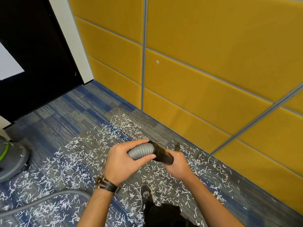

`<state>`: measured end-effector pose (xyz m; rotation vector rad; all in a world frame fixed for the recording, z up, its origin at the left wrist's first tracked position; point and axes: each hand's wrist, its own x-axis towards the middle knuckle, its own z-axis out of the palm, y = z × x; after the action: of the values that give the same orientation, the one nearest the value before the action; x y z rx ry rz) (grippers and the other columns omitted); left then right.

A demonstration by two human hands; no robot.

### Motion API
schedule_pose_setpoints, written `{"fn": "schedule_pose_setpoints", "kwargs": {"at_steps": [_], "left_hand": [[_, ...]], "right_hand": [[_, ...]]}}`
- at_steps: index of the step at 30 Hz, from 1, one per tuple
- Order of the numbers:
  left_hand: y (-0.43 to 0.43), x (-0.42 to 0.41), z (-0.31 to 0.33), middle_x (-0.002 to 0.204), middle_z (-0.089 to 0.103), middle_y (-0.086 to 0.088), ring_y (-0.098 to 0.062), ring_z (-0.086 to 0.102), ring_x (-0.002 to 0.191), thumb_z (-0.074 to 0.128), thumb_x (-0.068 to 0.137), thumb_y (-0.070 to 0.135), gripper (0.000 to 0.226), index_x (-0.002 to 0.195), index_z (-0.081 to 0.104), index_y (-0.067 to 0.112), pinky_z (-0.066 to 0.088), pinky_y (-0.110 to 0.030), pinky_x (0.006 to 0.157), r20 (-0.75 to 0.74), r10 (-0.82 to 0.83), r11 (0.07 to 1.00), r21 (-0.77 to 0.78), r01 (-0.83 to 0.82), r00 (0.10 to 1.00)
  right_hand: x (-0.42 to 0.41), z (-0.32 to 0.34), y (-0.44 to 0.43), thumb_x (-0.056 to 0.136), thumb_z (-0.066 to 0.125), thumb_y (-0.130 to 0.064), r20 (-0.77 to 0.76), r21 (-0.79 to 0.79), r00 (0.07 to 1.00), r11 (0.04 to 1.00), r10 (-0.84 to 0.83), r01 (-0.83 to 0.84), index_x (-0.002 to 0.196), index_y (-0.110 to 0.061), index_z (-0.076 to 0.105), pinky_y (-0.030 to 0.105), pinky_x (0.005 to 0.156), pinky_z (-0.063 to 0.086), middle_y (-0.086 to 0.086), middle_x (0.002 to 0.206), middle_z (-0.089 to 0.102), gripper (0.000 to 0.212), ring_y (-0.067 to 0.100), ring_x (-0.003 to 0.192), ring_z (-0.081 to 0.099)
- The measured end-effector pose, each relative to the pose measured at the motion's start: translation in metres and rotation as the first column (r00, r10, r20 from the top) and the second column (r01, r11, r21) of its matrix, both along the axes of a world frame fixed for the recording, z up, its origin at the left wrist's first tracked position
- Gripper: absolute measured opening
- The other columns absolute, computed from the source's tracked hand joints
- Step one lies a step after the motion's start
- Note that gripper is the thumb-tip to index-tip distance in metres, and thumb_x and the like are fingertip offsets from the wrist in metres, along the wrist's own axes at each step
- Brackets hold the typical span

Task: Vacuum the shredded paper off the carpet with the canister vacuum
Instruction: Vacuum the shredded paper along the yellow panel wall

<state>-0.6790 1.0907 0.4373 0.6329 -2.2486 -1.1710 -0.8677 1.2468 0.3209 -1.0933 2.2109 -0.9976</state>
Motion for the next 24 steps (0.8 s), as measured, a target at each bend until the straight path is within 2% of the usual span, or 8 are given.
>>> {"fn": "schedule_pose_setpoints", "kwargs": {"at_steps": [4,7,10,15,20,24], "left_hand": [[0.001,0.003,0.009,0.102,0.076,0.029,0.008,0.072,0.093,0.082,0.067,0.073,0.056,0.114,0.079,0.044,0.061,-0.026,0.086,-0.006,-0.002,0.999,-0.044,0.002,1.0],[-0.003,0.014,0.015,0.099,0.074,0.032,0.009,0.071,0.09,0.08,0.066,0.074,0.055,0.114,0.078,0.046,0.059,-0.018,0.084,-0.01,0.029,0.995,-0.096,-0.03,1.0],[-0.005,0.028,0.023,0.098,0.075,0.031,0.006,0.072,0.089,0.082,0.066,0.072,0.054,0.113,0.077,0.047,0.057,-0.016,0.083,-0.036,0.028,0.996,-0.087,-0.031,0.999],[0.002,0.047,0.028,0.104,0.076,0.031,0.004,0.074,0.092,0.086,0.066,0.065,0.051,0.113,0.077,0.047,0.057,-0.015,0.084,-0.079,0.009,0.999,-0.051,-0.013,0.997],[0.003,0.064,0.027,0.1,0.076,0.028,0.005,0.073,0.09,0.084,0.067,0.068,0.053,0.113,0.078,0.043,0.058,-0.015,0.083,-0.081,0.084,0.993,-0.081,-0.09,0.993],[0.008,0.068,0.023,0.104,0.075,0.03,0.008,0.072,0.094,0.084,0.066,0.069,0.054,0.113,0.079,0.042,0.057,-0.016,0.087,-0.043,0.062,0.994,-0.091,-0.066,0.997]], "right_hand": [[0.008,0.006,-0.003,0.081,0.069,-0.004,0.043,-0.022,0.999,1.0,-0.017,0.018,0.095,-0.019,0.072,0.033,0.056,0.045,0.001,0.071,0.068,0.021,0.016,0.06,0.059],[0.018,0.014,-0.013,0.081,0.068,-0.001,0.054,-0.058,0.998,0.998,0.041,-0.038,0.096,-0.02,0.072,0.024,0.055,0.042,-0.002,0.072,0.068,0.024,0.009,0.058,0.056],[0.031,0.016,-0.016,0.08,0.07,-0.001,0.049,-0.074,0.997,0.996,0.058,-0.054,0.089,-0.022,0.07,0.022,0.055,0.041,-0.005,0.069,0.066,0.023,0.006,0.058,0.055],[0.045,0.01,-0.008,0.082,0.074,-0.011,0.06,-0.064,0.996,0.996,0.073,-0.069,0.091,-0.024,0.07,0.037,0.056,0.048,0.0,0.07,0.068,0.016,0.016,0.059,0.061],[0.057,0.015,-0.017,0.083,0.076,-0.011,0.017,-0.071,0.997,0.994,0.078,-0.077,0.087,-0.023,0.07,0.024,0.055,0.044,-0.003,0.069,0.068,0.014,0.009,0.058,0.058],[0.064,0.013,-0.019,0.084,0.074,-0.008,0.056,-0.066,0.995,0.994,0.087,-0.083,0.092,-0.021,0.071,0.029,0.054,0.043,0.0,0.072,0.069,0.016,0.012,0.059,0.06]]}}
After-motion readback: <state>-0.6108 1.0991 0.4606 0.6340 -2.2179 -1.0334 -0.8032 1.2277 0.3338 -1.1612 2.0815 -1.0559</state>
